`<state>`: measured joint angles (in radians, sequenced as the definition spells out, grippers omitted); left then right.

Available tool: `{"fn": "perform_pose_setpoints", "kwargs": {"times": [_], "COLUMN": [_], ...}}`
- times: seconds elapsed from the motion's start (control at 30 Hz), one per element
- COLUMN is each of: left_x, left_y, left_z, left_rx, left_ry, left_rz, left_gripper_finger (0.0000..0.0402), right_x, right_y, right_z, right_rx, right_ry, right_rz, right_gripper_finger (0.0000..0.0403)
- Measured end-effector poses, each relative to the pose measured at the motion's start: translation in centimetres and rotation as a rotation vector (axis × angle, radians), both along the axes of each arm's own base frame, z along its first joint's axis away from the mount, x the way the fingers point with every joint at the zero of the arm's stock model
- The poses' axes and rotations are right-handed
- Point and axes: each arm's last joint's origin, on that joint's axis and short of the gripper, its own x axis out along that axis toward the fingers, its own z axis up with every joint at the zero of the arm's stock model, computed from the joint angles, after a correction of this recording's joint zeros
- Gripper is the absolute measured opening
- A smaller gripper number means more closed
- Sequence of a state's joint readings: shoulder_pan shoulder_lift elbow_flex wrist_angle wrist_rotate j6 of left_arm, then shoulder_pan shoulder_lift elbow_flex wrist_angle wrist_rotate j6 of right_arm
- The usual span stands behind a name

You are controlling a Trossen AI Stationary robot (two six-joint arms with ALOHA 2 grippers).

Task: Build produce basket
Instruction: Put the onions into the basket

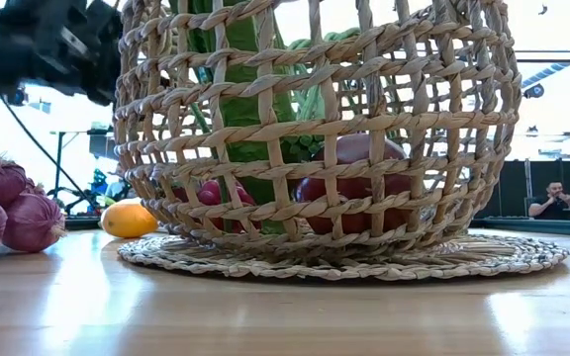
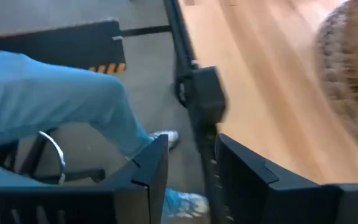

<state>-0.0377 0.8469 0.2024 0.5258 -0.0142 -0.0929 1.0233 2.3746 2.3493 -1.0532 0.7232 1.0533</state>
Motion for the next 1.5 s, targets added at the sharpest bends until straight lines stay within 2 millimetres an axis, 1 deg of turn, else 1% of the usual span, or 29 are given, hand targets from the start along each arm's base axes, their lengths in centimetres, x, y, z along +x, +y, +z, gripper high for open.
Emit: {"fn": "perform_pose_setpoints", "kwargs": {"times": [0.07,0.13,0.2,0.27,0.37,0.5,0.6,0.73,0.8,0.87,0.97,1.03,1.17,1.27,1.37,1.5], "left_x": [0.6,0.8,0.5,-0.1,-0.9,-1.9,-2.6,-3.6,-4.2,-4.8,-5.7,-6.1,-6.5,-6.5,-6.5,-6.0], "left_y": [-1.5,-3.0,-4.6,-6.1,-8.3,-10.8,-12.3,-13.5,-13.7,-13.3,-12.3,-11.7,-10.6,-10.0,-9.4,-9.1], "left_z": [1.1,2.1,2.8,3.6,5.1,6.2,6.2,5.3,4.7,4.0,3.3,3.2,2.6,1.8,0.7,0.0], "left_rx": [0.061,0.142,0.226,0.260,0.210,0.107,0.030,-0.069,-0.110,-0.157,-0.193,-0.195,-0.221,-0.243,-0.258,-0.266], "left_ry": [0.082,0.211,0.347,0.441,0.503,0.546,0.590,0.708,0.795,0.891,1.025,1.072,1.197,1.261,1.320,1.332], "left_rz": [-0.009,0.027,0.075,0.109,0.093,0.036,-0.004,-0.033,0.003,0.084,0.234,0.321,0.419,0.449,0.501,0.543], "left_gripper_finger": [0.0000,0.0000,0.0000,0.0000,0.0000,0.0000,0.0000,0.0000,0.0000,0.0000,0.0000,0.0000,0.0009,0.0038,0.0083,0.0142], "right_x": [0.4,1.0,1.5,1.9,2.1,2.1,2.1,2.1,2.1,2.1,2.1,2.1,2.2,2.2,2.2,2.2], "right_y": [0.6,1.2,1.7,2.3,2.9,3.0,2.9,2.9,2.9,2.9,2.9,2.9,2.8,2.8,2.8,2.9], "right_z": [-1.1,-1.9,-2.4,-2.4,-2.0,-1.8,-1.6,-1.6,-1.6,-1.6,-1.6,-1.5,-1.5,-1.5,-1.5,-1.5], "right_rx": [0.022,0.037,0.023,0.007,-0.044,-0.141,-0.206,-0.235,-0.235,-0.235,-0.235,-0.242,-0.252,-0.252,-0.253,-0.252], "right_ry": [-0.021,-0.065,-0.130,-0.193,-0.264,-0.320,-0.356,-0.363,-0.364,-0.365,-0.365,-0.367,-0.374,-0.373,-0.373,-0.374], "right_rz": [-0.001,0.006,0.020,0.045,0.089,0.097,0.079,0.078,0.078,0.078,0.077,0.076,0.068,0.069,0.069,0.069], "right_gripper_finger": [0.0118,0.0113,0.0110,0.0109,0.0109,0.0107,0.0107,0.0109,0.0109,0.0109,0.0109,0.0109,0.0109,0.0109,0.0109,0.0109]}}
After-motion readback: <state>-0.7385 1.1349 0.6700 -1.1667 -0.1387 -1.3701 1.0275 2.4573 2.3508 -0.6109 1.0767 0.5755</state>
